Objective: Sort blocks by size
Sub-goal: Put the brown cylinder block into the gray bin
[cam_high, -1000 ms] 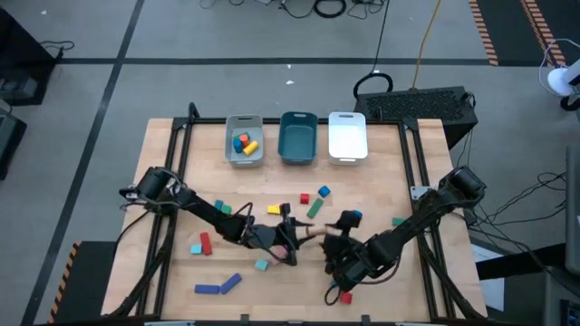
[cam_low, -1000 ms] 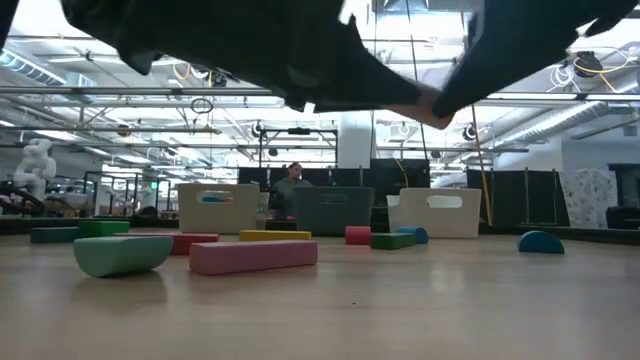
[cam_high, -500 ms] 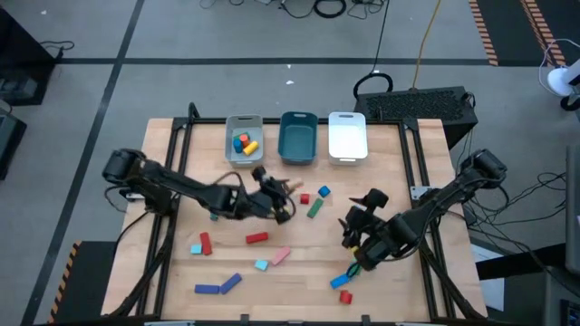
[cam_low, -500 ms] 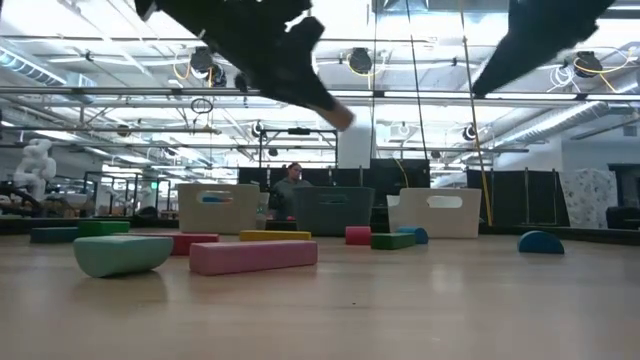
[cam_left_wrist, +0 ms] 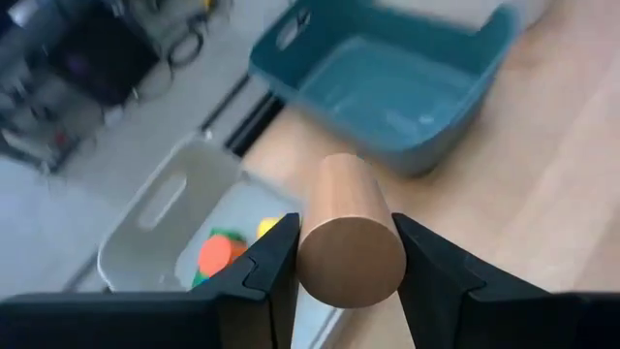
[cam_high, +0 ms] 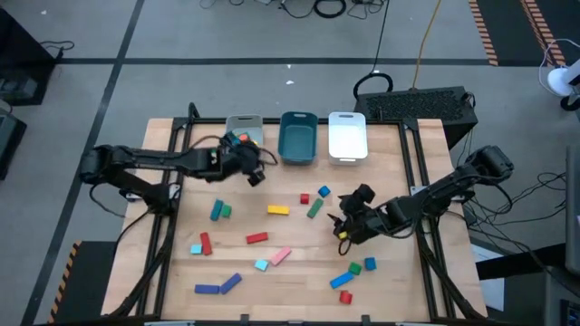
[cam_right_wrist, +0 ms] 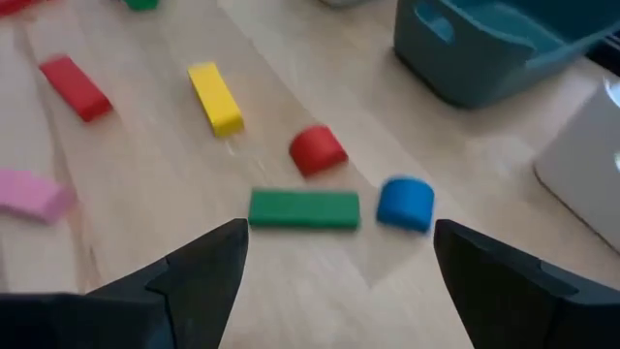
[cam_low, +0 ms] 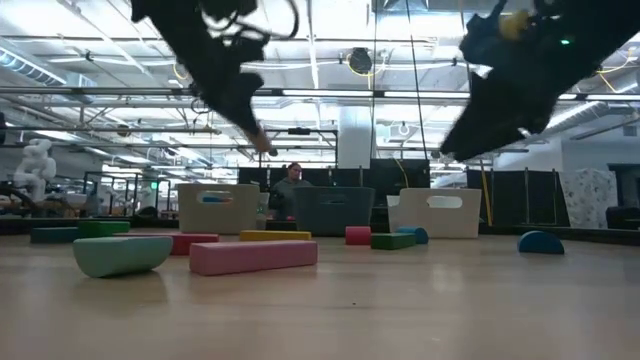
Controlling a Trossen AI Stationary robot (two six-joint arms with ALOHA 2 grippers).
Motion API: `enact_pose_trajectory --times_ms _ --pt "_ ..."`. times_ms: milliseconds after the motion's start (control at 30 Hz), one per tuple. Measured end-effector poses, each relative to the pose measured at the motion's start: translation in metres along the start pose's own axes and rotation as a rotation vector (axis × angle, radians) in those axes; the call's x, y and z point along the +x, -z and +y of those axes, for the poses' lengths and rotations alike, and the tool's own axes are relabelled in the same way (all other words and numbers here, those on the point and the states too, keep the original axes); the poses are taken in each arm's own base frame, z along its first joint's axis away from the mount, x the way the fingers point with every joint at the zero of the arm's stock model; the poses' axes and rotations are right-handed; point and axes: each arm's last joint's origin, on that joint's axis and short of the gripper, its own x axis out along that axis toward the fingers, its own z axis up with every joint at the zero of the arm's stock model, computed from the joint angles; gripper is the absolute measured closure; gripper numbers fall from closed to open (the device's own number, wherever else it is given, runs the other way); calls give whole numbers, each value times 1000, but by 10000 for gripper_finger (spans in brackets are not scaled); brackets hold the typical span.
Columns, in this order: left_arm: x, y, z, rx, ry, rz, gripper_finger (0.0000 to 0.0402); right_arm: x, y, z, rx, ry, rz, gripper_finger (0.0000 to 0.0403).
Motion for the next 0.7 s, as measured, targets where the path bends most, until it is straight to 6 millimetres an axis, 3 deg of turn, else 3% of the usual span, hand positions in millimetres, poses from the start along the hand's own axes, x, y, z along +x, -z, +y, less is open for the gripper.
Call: enact_pose_trajectory --times_ms 167,333,700 --pt "29 20 40 -86 0 100 263 12 -16 -5 -35 -40 -31 88" --pt "48 39 66 -157 37 166 263 29 -29 -19 -116 -111 29 88" --pt "56 48 90 -219 74 225 262 51 -59 -43 -423 -293 -56 88"
